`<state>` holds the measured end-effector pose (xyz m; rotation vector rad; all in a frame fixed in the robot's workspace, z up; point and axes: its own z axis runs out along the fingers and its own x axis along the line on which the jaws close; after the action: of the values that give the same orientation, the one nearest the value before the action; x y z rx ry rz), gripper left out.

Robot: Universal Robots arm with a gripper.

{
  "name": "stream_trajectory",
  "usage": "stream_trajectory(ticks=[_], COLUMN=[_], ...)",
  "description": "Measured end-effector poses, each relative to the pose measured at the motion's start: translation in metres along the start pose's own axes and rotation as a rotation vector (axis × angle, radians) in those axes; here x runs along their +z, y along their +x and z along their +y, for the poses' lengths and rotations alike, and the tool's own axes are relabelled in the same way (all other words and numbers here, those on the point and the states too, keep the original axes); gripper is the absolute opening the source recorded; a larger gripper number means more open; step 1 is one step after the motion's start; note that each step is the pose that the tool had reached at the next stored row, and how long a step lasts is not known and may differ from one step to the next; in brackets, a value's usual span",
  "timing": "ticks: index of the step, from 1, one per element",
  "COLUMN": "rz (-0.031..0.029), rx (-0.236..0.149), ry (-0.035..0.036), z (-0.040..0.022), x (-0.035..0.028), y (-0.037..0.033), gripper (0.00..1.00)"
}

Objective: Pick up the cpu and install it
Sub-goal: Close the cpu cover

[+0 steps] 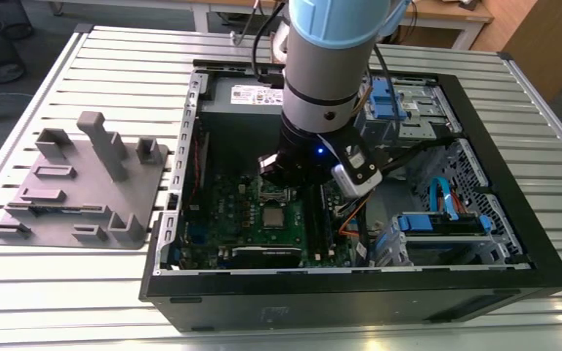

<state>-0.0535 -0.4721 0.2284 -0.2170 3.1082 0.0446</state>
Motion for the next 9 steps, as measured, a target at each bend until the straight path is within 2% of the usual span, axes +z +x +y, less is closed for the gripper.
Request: stream_trajectory(ticks=[9], rz=[0.0], rx=[0.0], ry=[-0.0001], z=[0.0077], x=[0.0019], y=[-0.0101], gripper=[0.11])
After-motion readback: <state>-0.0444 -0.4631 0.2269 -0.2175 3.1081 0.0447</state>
